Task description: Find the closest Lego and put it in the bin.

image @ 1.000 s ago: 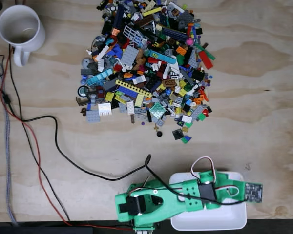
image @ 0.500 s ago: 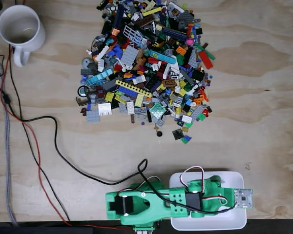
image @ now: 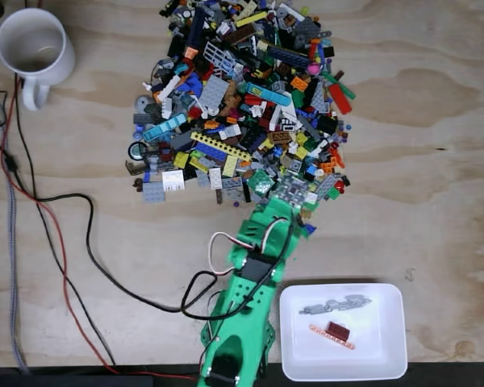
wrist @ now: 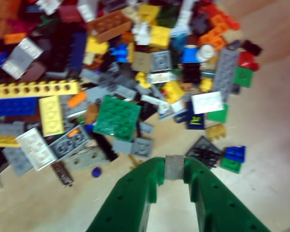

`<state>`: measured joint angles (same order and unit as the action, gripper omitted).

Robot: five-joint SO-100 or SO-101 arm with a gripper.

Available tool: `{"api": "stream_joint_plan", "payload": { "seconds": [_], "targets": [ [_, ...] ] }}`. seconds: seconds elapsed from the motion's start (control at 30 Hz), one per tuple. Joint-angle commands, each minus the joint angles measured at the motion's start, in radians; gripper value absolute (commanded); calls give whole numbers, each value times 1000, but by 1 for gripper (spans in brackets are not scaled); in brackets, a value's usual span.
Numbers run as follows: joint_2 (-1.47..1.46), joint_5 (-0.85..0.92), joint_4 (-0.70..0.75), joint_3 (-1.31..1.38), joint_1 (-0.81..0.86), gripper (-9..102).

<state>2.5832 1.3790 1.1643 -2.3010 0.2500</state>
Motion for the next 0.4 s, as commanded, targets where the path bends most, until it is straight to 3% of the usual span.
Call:
{"api": "stream_joint_plan", "payload": {
  "seconds": [0.0,0.17,0.37],
  "targets": [
    [26,-40,-29,-8,-179,0],
    [31,-103,-51,-81,-325,0],
    [38,-115,-54,-95,-347,0]
  ]
}}
